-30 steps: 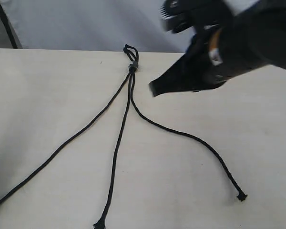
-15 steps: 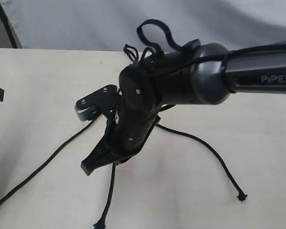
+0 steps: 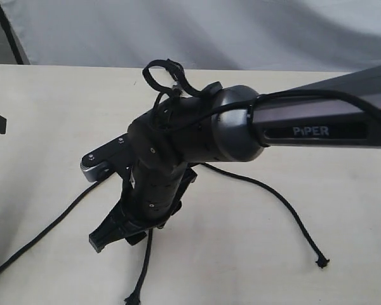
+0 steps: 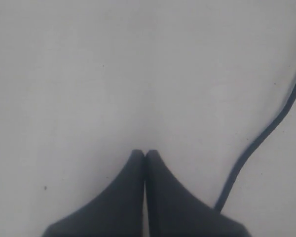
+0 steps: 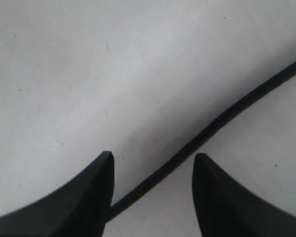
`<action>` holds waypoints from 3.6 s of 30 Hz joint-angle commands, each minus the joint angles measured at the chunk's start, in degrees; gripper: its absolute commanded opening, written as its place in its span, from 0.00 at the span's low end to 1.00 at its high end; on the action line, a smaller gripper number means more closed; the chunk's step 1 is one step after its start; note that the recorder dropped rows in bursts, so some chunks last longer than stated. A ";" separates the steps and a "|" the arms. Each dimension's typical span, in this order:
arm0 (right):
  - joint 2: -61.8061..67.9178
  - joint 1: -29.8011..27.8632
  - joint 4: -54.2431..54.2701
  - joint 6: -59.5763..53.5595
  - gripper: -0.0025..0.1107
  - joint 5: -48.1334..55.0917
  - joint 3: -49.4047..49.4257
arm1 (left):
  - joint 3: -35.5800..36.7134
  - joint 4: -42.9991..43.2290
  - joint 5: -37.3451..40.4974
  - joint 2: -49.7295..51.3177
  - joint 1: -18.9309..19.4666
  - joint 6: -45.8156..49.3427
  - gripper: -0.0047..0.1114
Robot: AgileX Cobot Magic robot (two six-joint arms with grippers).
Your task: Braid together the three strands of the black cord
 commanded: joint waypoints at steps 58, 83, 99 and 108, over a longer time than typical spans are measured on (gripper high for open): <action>5.40 -18.90 -38.72 -5.22 0.02 15.63 -12.98 | -0.27 -1.16 -1.00 -0.04 -0.36 1.47 0.04; -0.61 -35.30 -28.89 -3.97 0.02 4.35 -19.57 | 1.41 -1.27 -3.16 -0.04 -0.36 1.47 0.04; 10.93 -41.16 -25.27 -3.40 0.02 4.10 -19.57 | 1.41 -1.27 -3.16 -0.04 -0.36 1.47 0.04; 15.03 -41.16 -28.18 -3.40 0.02 4.76 -19.57 | 1.41 -1.27 -3.16 -0.04 -0.36 1.47 0.04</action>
